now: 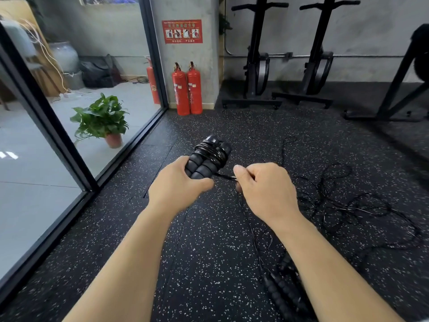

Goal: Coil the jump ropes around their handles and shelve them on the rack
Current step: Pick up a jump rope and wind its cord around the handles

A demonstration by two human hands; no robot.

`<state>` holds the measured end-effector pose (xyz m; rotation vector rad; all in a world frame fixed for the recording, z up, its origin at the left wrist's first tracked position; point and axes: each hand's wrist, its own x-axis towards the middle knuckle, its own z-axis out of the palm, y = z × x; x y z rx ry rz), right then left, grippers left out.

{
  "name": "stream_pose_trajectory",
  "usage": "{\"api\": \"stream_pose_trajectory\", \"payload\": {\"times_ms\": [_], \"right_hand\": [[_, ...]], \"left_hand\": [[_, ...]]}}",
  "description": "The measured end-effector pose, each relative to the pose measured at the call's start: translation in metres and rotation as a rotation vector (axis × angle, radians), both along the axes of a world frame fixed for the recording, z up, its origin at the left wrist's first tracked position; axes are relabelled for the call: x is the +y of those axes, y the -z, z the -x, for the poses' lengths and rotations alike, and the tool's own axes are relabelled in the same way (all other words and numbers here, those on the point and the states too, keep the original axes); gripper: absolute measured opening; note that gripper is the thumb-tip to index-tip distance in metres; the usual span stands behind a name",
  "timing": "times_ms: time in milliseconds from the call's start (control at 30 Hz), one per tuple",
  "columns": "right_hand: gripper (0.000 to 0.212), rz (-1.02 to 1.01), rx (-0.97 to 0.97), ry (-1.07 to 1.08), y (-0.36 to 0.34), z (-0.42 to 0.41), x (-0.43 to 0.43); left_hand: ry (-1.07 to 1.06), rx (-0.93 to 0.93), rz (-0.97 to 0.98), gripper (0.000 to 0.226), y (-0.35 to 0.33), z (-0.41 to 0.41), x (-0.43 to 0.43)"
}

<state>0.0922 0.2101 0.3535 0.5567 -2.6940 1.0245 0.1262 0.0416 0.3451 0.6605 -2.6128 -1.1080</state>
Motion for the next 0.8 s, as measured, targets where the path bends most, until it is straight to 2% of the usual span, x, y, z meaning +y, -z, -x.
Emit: {"api": "stream_pose_trajectory", "payload": {"times_ms": [133, 200, 300, 467, 633, 800], "right_hand": [[0.049, 0.065, 0.085, -0.056, -0.008, -0.001, 0.0], [0.049, 0.039, 0.132, -0.104, -0.009, -0.001, 0.0], [0.051, -0.032, 0.197, -0.143, -0.011, 0.002, 0.002], [0.056, -0.176, 0.264, -0.153, -0.016, 0.012, 0.012], [0.058, -0.23, 0.262, -0.126, -0.009, 0.023, 0.023], [0.061, -0.153, 0.168, -0.087, -0.004, 0.035, 0.036]], "left_hand": [[0.028, -0.008, 0.019, 0.038, -0.002, -0.001, 0.001], [0.051, -0.039, 0.1, 0.035, -0.005, -0.002, 0.003], [0.111, -0.106, 0.309, 0.034, -0.013, -0.005, 0.014], [0.32, -0.13, 0.704, 0.043, -0.018, -0.006, 0.035], [0.547, -0.138, 0.789, 0.03, -0.015, -0.006, 0.049], [0.667, -0.088, 0.733, 0.036, -0.008, -0.01, 0.051]]}}
